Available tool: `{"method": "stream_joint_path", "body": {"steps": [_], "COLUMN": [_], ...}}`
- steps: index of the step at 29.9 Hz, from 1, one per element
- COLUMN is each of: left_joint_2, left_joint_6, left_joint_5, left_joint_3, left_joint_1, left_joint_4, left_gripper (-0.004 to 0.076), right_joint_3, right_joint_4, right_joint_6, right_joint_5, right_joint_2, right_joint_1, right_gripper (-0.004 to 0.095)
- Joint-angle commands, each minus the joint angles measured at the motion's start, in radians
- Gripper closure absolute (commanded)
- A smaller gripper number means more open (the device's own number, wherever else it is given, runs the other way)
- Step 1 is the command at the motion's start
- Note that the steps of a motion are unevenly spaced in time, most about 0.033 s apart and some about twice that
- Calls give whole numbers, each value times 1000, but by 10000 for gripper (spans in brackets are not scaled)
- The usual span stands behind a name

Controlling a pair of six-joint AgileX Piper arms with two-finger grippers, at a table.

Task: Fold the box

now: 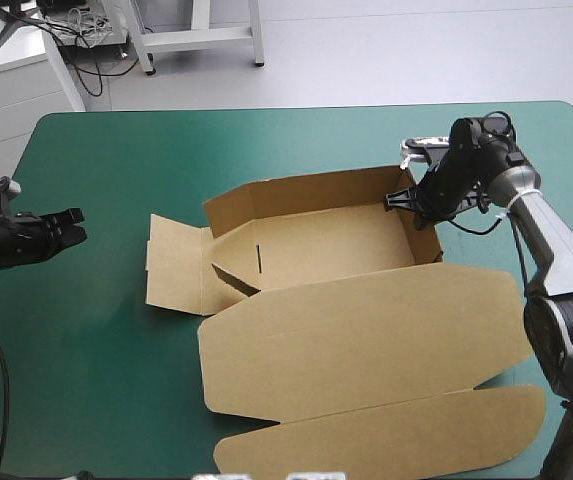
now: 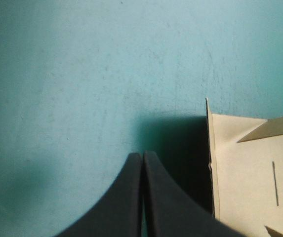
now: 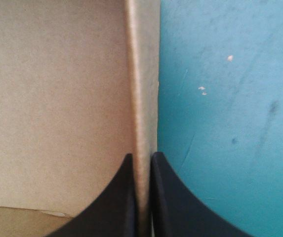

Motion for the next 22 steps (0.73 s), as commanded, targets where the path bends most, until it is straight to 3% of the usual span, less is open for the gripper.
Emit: {"method": "stream_joint_path", "body": {"steps": [1, 12, 22], "left_joint_2": [-33, -33, -33], "left_joint_6": [-4, 20, 20], "left_joint_5": [-10, 25, 133], "left_joint_3": [-24, -24, -24], "left_joint_1": [3, 3, 3], "left_joint_4": [-53, -91, -127], "left_gripper": [734, 734, 734], "right_joint_3": [-87, -97, -97], "right_joint_4": [-9, 31, 134], "right_joint_6": [11, -19, -71], "right_joint_5": [30, 30, -2], "right_joint_2": [-112, -406, -478], "right_joint_1": [-2, -2, -2], "right_gripper": [917, 919, 928]}}
